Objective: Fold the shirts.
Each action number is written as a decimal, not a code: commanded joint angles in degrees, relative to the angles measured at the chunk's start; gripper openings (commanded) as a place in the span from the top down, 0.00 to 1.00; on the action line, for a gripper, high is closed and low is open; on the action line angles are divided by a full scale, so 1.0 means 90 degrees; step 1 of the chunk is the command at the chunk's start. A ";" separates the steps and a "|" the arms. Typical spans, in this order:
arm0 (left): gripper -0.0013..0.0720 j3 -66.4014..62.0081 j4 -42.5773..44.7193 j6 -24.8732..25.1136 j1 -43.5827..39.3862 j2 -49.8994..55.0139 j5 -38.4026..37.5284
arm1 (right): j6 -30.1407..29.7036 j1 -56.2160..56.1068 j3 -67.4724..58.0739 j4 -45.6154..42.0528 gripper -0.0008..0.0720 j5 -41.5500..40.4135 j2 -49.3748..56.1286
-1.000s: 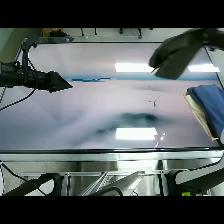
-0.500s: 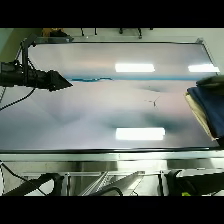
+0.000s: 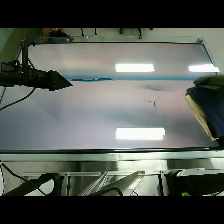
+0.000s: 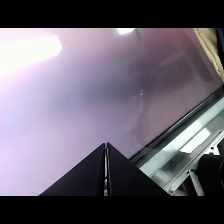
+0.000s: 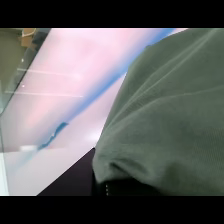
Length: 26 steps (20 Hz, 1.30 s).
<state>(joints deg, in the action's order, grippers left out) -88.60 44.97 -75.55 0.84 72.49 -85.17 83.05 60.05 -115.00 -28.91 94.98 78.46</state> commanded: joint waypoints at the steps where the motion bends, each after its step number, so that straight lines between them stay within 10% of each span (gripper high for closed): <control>1: 0.96 0.0002 0.0002 0.0066 -0.0002 -0.0002 -0.0036 | 0.0466 0.0017 0.0002 -0.0709 0.96 0.0537 0.0000; 7: 0.96 0.0002 0.0002 0.0066 -0.0005 -0.0005 -0.0044 | 0.1056 0.0017 0.0226 -0.3891 0.96 0.1168 0.0010; 13: 0.96 0.0002 0.0002 0.0066 -0.0002 -0.0005 -0.0046 | 0.1115 0.0010 0.1224 -0.4218 0.94 0.1168 0.0044; 15: 0.96 0.0002 0.0000 0.0066 -0.0005 -0.0005 -0.0046 | 0.1112 0.0012 0.1656 -0.4226 0.44 0.1163 0.0051; 18: 0.96 0.0002 0.0002 0.0066 -0.0005 -0.0005 -0.0044 | 0.1110 0.0012 0.2055 -0.4493 0.41 0.1163 0.0124; 21: 0.96 0.0002 0.0000 0.0063 -0.0005 -0.0005 -0.0046 | 0.1158 0.0012 0.2091 -0.4546 0.15 0.1168 0.0141; 26: 0.96 0.0002 -0.0002 0.0063 -0.0005 -0.0005 -0.0049 | 0.1649 0.0012 0.1766 -0.3002 0.15 0.1166 0.0085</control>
<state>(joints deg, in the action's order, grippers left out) -88.60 44.97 -74.96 0.84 72.49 -85.58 95.55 60.18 -97.56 -64.23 105.32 79.46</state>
